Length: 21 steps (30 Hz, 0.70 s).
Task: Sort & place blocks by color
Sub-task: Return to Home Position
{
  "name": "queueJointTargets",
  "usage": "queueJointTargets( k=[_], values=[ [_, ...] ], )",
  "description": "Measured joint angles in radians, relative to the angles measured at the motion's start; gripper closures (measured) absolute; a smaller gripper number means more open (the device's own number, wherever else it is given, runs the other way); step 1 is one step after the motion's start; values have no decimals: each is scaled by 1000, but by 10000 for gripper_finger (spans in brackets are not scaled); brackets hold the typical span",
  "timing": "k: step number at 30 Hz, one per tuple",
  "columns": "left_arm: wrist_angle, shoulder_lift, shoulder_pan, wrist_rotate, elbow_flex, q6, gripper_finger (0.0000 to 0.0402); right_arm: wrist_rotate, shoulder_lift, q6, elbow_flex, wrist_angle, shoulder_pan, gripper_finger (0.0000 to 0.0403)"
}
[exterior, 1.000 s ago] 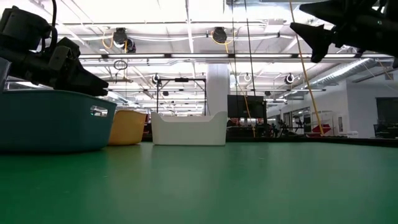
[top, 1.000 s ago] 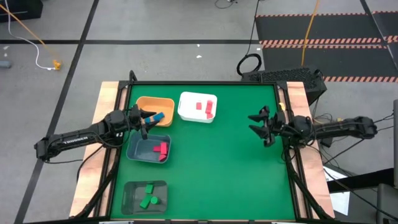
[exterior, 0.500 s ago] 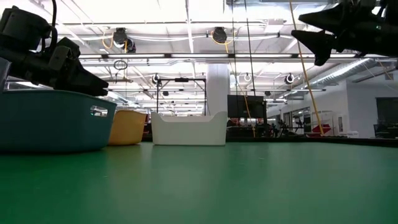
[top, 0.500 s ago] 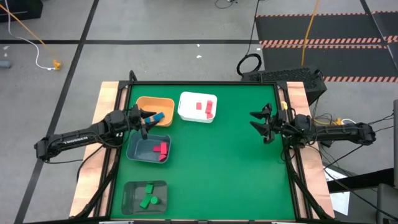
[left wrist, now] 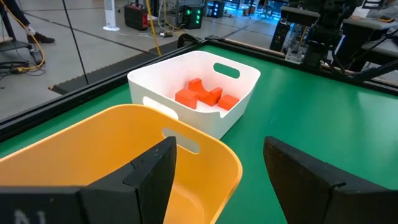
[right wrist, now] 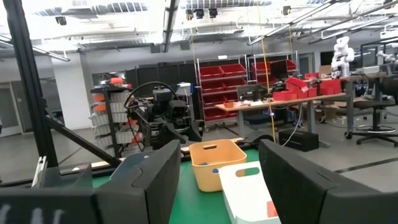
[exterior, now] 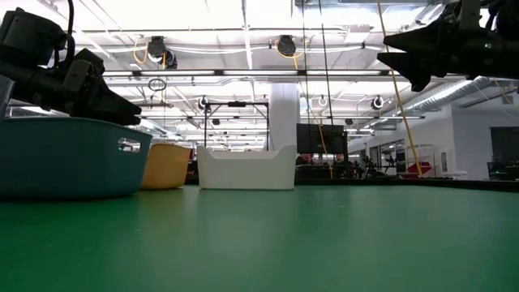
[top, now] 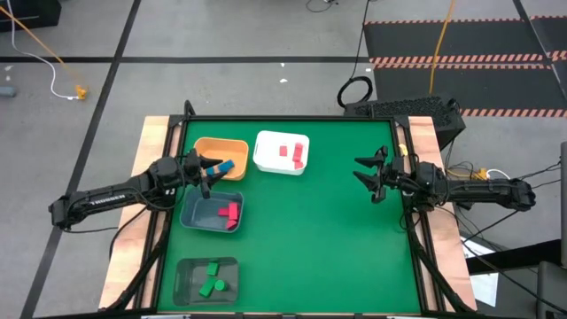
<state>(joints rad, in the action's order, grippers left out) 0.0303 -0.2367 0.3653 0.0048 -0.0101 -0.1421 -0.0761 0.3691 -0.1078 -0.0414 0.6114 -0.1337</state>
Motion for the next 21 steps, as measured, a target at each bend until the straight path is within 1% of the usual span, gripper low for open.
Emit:
queueJointTargets(
  k=[21],
  values=[
    [0,0,0,0,0,0,160,0,0,-7,0,-3,0,193]
  ],
)
